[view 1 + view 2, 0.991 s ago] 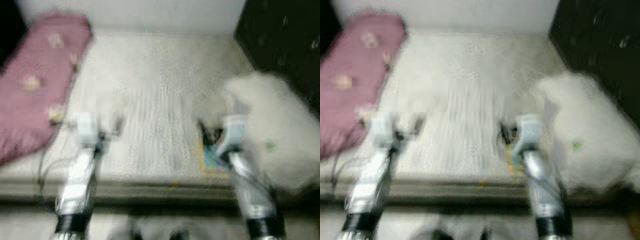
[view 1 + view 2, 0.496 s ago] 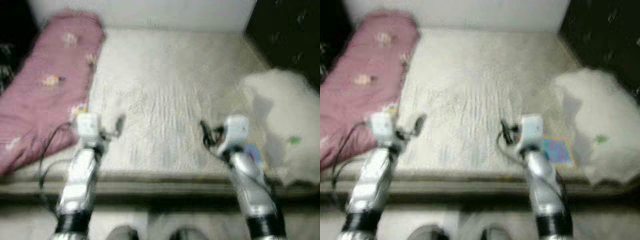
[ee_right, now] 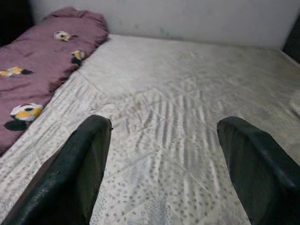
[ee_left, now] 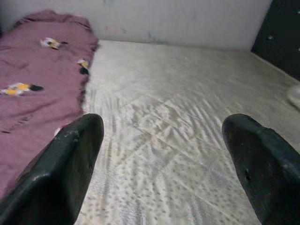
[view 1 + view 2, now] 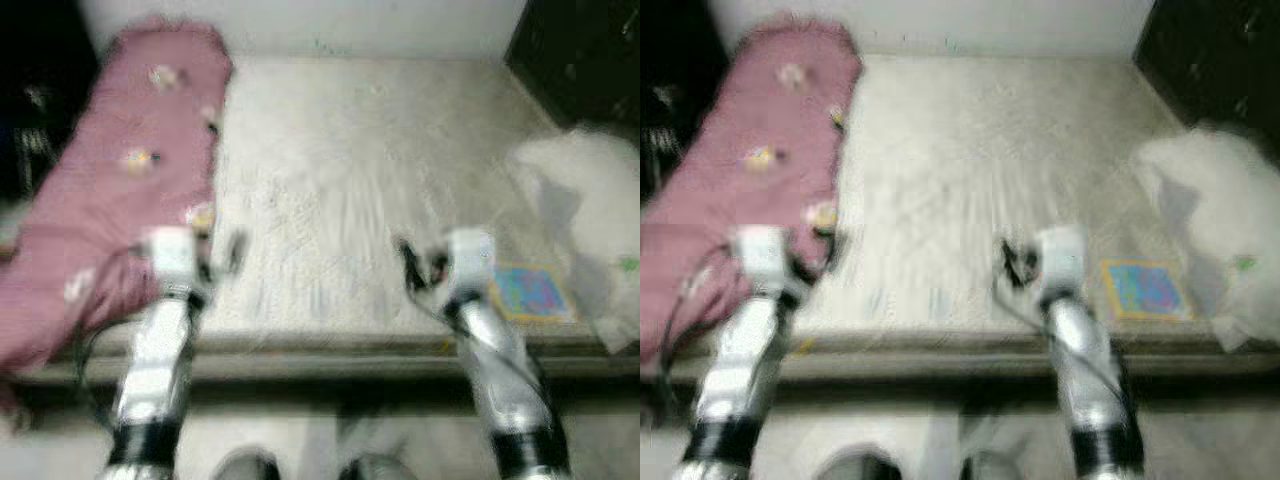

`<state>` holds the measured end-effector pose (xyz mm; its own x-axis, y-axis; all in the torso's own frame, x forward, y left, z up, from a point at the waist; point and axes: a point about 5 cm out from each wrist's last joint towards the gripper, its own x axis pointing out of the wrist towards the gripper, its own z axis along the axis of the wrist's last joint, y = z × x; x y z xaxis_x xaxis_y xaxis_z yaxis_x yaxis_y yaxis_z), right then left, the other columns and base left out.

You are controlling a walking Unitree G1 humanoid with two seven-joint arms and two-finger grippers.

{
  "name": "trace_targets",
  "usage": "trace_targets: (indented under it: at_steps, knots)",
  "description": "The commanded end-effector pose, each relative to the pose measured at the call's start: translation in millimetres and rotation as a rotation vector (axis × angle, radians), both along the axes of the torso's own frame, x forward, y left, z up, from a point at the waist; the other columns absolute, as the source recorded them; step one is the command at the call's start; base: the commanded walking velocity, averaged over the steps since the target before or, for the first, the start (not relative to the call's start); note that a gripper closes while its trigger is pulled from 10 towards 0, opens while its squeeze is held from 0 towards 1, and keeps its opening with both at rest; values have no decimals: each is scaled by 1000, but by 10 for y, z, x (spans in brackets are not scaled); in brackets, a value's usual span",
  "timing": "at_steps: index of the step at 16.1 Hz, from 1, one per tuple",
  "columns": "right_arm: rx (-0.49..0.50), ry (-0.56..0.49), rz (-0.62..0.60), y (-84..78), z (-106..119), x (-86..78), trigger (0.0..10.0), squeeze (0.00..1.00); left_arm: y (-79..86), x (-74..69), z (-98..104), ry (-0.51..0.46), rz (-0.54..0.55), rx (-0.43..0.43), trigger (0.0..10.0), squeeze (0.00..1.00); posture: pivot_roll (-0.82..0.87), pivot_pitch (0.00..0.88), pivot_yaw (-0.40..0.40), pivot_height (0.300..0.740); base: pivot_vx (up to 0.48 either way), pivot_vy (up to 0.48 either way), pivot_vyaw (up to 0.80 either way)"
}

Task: Clean up the room

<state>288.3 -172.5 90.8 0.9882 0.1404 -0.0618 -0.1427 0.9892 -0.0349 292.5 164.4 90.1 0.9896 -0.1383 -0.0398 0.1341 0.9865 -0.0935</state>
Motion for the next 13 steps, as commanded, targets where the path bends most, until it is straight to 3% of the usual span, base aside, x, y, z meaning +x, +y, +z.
trace_targets:
  at_steps: [1, 5, 11, 13]
  knots:
    - [7, -15, 3, 32, 41, 24, 10000, 0, 74, 12, 33, -9, 19, 15, 10000, 0, -43, 42, -29, 740, 0, 480, 0]
    - [3, -5, 1, 26, 28, 23, 10000, 0, 65, 12, 57, -34, 14, 8, 10000, 0, -44, 45, -29, 740, 0, 480, 0]
    - [0, -1, -1, 25, 23, 17, 10000, 0, 40, -14, 88, -61, -29, 5, 10000, 0, -46, 47, -28, 740, 0, 0, 0]
    - [-1, 0, -1, 24, 21, 17, 10000, 0, 42, -14, 89, -63, -29, 6, 10000, 0, -46, 47, -28, 740, 266, 0, 0]
